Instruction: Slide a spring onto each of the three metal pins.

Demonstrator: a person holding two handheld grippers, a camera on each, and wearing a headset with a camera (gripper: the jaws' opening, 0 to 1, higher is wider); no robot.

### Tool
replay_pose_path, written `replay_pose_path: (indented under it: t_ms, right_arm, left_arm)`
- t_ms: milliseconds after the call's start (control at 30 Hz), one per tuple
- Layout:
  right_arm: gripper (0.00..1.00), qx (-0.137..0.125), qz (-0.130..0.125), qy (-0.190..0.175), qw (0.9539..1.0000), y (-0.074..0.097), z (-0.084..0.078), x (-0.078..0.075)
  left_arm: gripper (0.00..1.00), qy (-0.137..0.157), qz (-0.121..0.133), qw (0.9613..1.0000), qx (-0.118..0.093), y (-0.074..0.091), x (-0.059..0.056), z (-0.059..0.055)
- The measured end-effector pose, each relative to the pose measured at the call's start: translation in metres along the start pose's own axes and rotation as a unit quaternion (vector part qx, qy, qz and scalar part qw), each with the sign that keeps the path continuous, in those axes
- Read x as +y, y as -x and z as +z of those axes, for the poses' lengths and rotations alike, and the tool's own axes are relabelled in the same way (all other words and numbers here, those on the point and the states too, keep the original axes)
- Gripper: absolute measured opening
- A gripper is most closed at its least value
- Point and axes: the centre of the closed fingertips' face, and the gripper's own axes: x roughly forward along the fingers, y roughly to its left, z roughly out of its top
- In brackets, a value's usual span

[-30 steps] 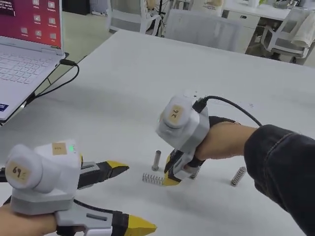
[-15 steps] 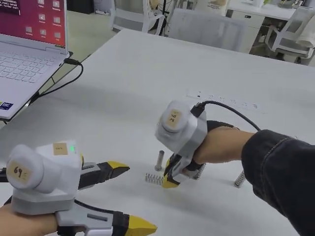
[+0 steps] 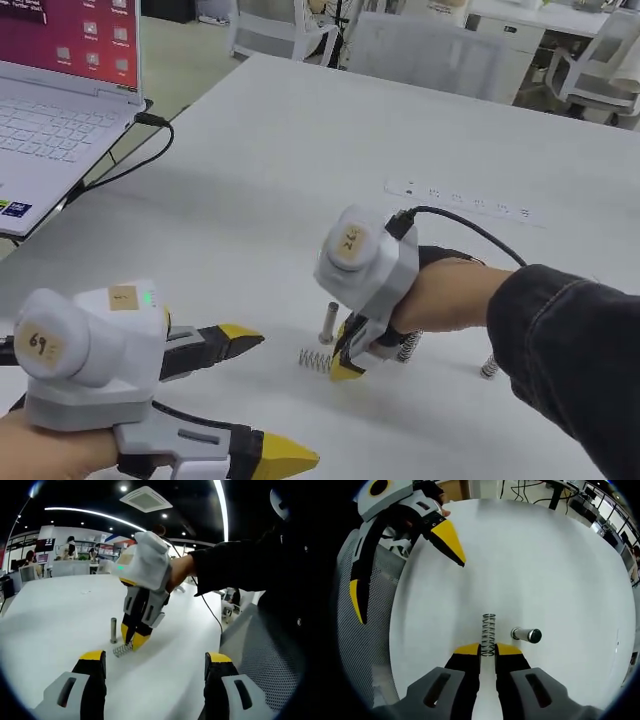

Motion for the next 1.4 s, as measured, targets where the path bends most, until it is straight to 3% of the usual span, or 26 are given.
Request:
replay_pose_path:
  t_ms: [267, 800, 1400]
  right_arm:
    - [0.08, -0.001, -0.006, 0.001, 1.0000, 0.001, 0.000, 0.000]
    - [0.08, 0.003, 0.002, 0.013, 0.9999, 0.025, -0.002, 0.022]
    - [0.08, 0.003, 0.012, 0.024, 0.9996, 0.053, -0.014, 0.050]
  left_arm:
    - [0.77, -0.001, 0.000, 1.0000, 0.001, -0.001, 0.000, -0.001]
    - [0.70, -0.012, -0.001, 0.9999, 0.004, -0.003, -0.002, 0.002]
    - [0.47, -0.047, -0.023, 0.9986, 0.007, -0.014, -0.012, 0.010]
